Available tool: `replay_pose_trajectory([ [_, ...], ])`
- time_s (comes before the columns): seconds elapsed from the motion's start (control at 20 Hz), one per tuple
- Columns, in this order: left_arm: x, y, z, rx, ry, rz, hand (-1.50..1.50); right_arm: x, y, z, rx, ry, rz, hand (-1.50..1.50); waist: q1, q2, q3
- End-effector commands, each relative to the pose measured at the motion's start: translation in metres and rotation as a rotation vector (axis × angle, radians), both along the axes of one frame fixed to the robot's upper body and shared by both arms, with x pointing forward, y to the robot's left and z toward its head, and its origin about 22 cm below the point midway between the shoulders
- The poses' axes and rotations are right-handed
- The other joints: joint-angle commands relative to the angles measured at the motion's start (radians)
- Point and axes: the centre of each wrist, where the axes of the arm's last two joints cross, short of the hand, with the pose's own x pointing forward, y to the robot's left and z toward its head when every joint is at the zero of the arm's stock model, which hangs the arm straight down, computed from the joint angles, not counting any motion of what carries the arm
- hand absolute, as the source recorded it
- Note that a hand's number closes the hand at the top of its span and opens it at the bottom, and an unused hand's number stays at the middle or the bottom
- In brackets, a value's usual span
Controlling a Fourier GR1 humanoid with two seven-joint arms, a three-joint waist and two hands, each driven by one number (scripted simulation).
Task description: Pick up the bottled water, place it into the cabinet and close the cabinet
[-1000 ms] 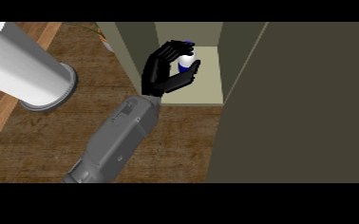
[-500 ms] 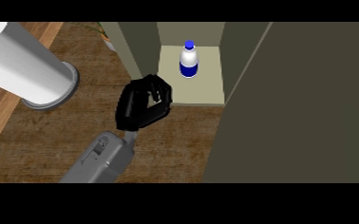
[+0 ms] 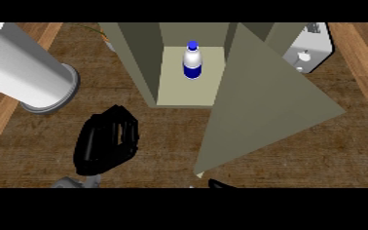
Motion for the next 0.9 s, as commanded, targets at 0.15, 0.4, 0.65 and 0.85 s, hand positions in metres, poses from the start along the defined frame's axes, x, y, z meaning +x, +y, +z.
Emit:
replay_pose_trajectory([
  [0.15, -0.029, 0.039, 0.012, -0.001, 0.001, 0.031, 1.50, -0.009, 0.038, 0.022, 0.018, -0.035, 0.153, 1.50, -0.001, -0.001, -0.002],
  [0.4, -0.037, 0.067, 0.014, -0.015, -0.002, 0.060, 1.50, 0.001, 0.095, 0.014, -0.043, -0.080, 0.235, 1.50, 0.006, -0.001, -0.003],
  [0.65, -0.045, 0.075, 0.019, -0.017, -0.020, 0.066, 1.50, 0.016, 0.108, 0.020, -0.036, -0.205, 0.149, 1.50, 0.020, 0.001, -0.005],
  [0.85, -0.060, 0.088, 0.011, -0.018, -0.008, 0.091, 1.50, 0.031, 0.107, 0.032, -0.028, -0.181, 0.059, 1.50, 0.024, 0.002, -0.005],
])
